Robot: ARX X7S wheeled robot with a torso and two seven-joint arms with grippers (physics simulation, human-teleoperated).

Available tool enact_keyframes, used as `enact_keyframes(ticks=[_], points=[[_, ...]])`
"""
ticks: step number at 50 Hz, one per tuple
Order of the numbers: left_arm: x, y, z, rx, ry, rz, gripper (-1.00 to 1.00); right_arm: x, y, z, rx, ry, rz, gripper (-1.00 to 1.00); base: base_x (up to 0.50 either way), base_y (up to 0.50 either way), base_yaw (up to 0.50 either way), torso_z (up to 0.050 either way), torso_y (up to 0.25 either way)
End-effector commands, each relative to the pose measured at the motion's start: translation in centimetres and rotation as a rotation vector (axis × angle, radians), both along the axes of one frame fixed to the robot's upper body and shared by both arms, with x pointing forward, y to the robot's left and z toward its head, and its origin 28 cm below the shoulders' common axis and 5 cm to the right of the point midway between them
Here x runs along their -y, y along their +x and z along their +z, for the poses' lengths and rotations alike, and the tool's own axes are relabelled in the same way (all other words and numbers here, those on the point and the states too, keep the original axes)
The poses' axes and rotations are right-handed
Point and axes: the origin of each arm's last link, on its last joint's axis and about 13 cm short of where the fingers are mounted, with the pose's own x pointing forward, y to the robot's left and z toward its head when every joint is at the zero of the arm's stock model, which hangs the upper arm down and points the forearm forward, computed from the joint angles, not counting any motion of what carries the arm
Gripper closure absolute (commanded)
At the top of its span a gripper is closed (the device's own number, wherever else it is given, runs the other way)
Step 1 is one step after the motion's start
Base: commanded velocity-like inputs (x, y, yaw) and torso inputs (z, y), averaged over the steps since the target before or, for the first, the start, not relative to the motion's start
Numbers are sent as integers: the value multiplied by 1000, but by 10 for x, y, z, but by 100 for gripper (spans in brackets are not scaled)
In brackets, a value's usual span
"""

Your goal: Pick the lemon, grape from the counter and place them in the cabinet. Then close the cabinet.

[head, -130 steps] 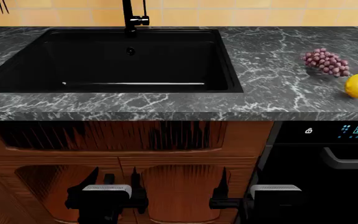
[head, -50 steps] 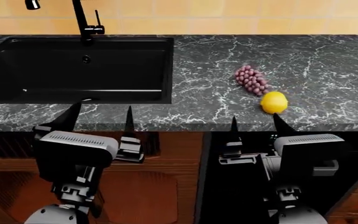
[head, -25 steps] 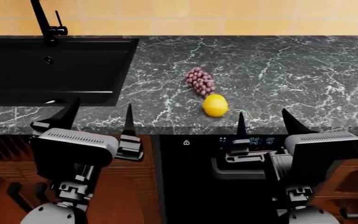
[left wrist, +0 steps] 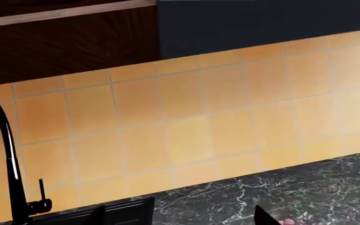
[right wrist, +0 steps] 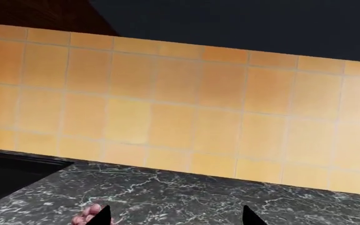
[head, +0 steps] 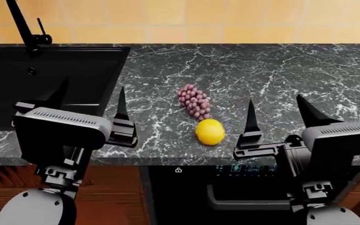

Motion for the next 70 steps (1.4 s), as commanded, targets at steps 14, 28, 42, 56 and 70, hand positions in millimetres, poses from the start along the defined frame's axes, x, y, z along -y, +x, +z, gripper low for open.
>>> enact_keyframes(ticks=[14, 28, 42, 56, 70], points=[[0, -5, 7, 5, 23, -12, -100, 8, -6, 24, 37, -27, 37, -100, 213, -500, 0, 0, 0], [-5, -11, 9, 15, 27, -1, -100, 5, -8, 30, 44, -28, 53, -100, 30, 59, 143, 0, 0], [-5, -10, 7, 11, 30, -5, -100, 6, -7, 32, 53, -8, 50, -100, 142, 27, 179, 0, 0], [-5, -12, 6, 10, 34, -12, -100, 6, -7, 34, 57, -19, 47, -100, 317, 17, 0, 0, 0], [0, -32, 5, -54, 143, -279, -100, 8, -6, 37, 52, -3, 36, -100, 50, 3, 0, 0, 1]])
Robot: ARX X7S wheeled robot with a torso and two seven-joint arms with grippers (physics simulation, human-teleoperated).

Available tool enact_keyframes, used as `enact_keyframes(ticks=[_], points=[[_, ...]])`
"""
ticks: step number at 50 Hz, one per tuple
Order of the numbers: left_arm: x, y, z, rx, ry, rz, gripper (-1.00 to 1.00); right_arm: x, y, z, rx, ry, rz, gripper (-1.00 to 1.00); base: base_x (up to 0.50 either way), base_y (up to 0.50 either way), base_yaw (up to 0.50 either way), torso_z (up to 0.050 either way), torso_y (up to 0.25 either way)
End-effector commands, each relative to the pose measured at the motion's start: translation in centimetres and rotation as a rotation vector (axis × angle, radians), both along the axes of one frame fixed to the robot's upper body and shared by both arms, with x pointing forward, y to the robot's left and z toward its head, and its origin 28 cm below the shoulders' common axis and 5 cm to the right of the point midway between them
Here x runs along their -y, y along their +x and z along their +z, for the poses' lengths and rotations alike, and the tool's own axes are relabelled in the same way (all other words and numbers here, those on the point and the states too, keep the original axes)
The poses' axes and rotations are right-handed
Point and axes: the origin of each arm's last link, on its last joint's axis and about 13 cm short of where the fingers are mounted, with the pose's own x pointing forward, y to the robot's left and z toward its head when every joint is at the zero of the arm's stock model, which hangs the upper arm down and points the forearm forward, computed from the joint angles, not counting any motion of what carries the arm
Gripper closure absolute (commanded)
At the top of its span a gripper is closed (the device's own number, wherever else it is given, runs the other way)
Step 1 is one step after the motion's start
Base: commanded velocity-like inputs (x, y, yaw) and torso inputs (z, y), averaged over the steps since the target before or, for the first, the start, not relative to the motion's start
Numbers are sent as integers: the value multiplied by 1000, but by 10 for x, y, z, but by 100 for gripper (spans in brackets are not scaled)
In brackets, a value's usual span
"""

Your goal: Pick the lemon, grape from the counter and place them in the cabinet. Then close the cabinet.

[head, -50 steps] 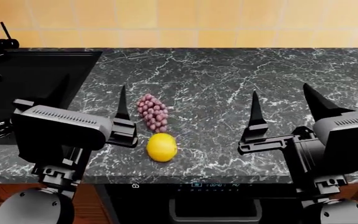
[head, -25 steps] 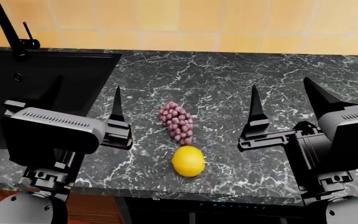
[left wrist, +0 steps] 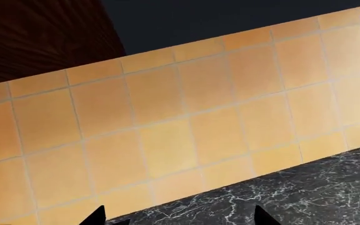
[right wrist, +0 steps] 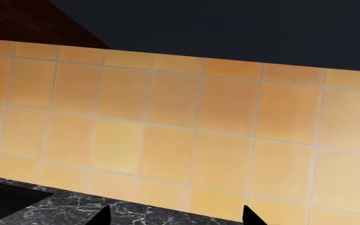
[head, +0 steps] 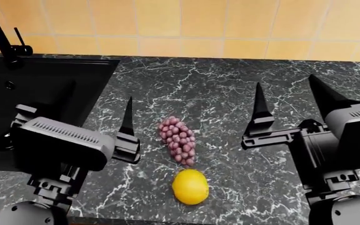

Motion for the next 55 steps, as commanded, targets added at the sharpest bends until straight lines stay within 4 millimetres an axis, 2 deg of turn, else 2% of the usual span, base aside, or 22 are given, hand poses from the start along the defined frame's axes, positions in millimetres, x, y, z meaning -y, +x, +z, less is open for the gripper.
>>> enact_keyframes(ticks=[1, 12, 18, 31, 43, 55], points=[[2, -15, 1, -60, 71, -223, -100, 2, 1, 2, -4, 8, -7, -100, 0, 0, 0, 0, 0], [5, -11, 9, -164, 134, -458, -100, 1, 3, 7, -1, 14, -13, -100, 0, 0, 0, 0, 0], [3, -2, 3, -208, 165, -484, -100, 2, 4, 6, -4, 25, -17, -100, 0, 0, 0, 0, 0], [1, -5, -2, -283, 264, -630, -100, 3, 3, 8, -7, 37, -34, -100, 0, 0, 0, 0, 0], [-8, -10, -6, -326, 235, -765, -100, 4, 6, 7, -18, 37, -42, -100, 0, 0, 0, 0, 0], [-7, -8, -21, -391, 244, -837, -100, 2, 6, 8, -21, 32, -42, -100, 0, 0, 0, 0, 0]])
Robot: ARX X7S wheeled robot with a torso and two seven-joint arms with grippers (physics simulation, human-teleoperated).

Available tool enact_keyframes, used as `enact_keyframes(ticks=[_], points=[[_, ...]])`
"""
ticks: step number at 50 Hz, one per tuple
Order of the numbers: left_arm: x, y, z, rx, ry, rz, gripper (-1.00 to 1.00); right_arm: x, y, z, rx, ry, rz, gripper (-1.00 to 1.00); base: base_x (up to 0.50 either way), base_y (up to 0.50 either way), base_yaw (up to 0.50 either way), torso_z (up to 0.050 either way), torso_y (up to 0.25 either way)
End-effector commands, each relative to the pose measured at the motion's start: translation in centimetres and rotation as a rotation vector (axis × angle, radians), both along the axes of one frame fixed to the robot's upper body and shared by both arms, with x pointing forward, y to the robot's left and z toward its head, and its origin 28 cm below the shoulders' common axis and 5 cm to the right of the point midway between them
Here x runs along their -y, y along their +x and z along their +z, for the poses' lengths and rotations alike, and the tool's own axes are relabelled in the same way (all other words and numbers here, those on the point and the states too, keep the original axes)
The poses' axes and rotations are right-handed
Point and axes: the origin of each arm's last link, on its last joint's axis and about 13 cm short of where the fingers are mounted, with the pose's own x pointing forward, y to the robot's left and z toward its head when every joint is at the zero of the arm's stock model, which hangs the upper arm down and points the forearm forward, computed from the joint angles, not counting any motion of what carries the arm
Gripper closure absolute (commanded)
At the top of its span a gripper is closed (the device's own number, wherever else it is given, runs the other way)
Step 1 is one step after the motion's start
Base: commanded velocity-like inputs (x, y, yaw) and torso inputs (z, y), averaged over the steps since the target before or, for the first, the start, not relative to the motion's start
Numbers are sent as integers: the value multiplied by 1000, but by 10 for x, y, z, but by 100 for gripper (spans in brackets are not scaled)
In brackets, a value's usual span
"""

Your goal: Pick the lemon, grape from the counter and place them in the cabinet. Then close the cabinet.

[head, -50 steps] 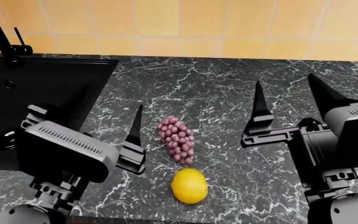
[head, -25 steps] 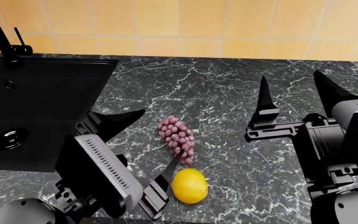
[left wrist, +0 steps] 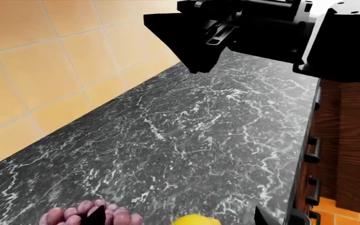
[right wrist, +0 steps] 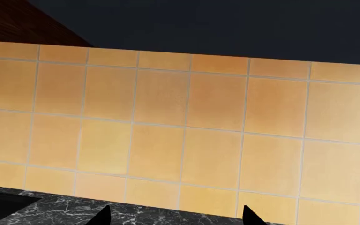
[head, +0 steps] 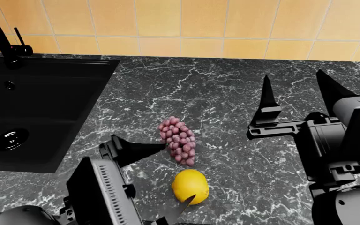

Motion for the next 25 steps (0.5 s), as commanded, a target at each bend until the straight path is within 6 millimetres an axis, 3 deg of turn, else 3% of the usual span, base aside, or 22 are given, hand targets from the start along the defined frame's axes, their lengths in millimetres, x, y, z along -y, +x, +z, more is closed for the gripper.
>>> enact_keyframes(ticks=[1, 25], points=[[-1, 1, -10, -58, 8, -68, -100, -1, 1, 0, -4, -2, -2, -100, 0, 0, 0, 0, 0], [8, 15, -30, -119, 45, -66, -100, -3, 2, -6, -17, -6, 8, -100, 0, 0, 0, 0, 0]])
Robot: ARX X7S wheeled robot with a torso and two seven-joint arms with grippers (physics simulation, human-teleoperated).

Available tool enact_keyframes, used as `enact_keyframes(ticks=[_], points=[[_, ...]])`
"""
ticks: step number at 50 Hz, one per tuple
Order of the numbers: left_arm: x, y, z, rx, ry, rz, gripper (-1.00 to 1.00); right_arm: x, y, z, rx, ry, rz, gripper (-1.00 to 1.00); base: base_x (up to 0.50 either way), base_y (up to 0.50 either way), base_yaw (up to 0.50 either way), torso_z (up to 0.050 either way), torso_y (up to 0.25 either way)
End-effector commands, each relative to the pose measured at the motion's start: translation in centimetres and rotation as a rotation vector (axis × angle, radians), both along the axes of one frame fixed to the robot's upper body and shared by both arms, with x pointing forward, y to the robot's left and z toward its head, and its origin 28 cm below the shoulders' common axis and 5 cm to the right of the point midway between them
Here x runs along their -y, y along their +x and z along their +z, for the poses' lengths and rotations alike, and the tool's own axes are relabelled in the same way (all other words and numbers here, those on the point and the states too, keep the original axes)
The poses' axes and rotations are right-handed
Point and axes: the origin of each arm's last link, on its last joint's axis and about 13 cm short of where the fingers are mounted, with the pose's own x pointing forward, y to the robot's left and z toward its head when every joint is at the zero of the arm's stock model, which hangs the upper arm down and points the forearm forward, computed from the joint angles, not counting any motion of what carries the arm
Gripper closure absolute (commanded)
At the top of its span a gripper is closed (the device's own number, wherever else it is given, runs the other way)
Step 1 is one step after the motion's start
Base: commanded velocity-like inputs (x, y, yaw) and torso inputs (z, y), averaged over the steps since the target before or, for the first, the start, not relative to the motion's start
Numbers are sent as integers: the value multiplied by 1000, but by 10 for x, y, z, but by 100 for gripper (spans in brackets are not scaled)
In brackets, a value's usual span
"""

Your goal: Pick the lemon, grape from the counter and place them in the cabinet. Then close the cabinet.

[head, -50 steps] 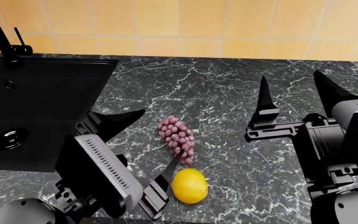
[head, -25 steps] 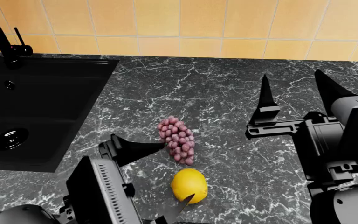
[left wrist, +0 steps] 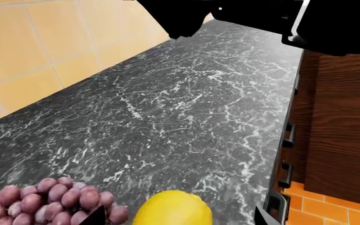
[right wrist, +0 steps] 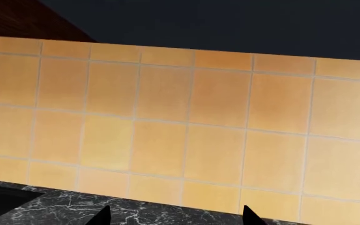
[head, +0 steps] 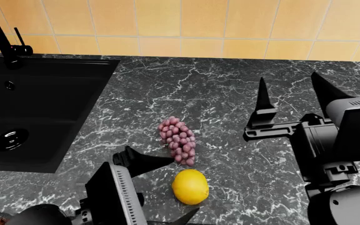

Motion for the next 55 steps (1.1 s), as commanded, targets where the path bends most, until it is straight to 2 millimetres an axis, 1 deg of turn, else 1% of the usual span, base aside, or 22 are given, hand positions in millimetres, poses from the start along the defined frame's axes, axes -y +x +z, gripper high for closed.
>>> enact_keyframes(ticks=[1, 19, 32, 55], points=[[4, 6, -9, -30, 18, -6, -100, -1, 1, -3, -5, -1, 2, -100, 0, 0, 0, 0, 0], [7, 21, -16, -50, 26, 39, -100, -2, 1, -6, -13, 1, 3, -100, 0, 0, 0, 0, 0], [12, 27, -21, -71, 31, 28, -100, -3, 3, -6, -12, -2, 1, -100, 0, 0, 0, 0, 0], [16, 29, -34, -119, 70, 7, -100, -2, 4, -8, -16, 4, -2, -100, 0, 0, 0, 0, 0]])
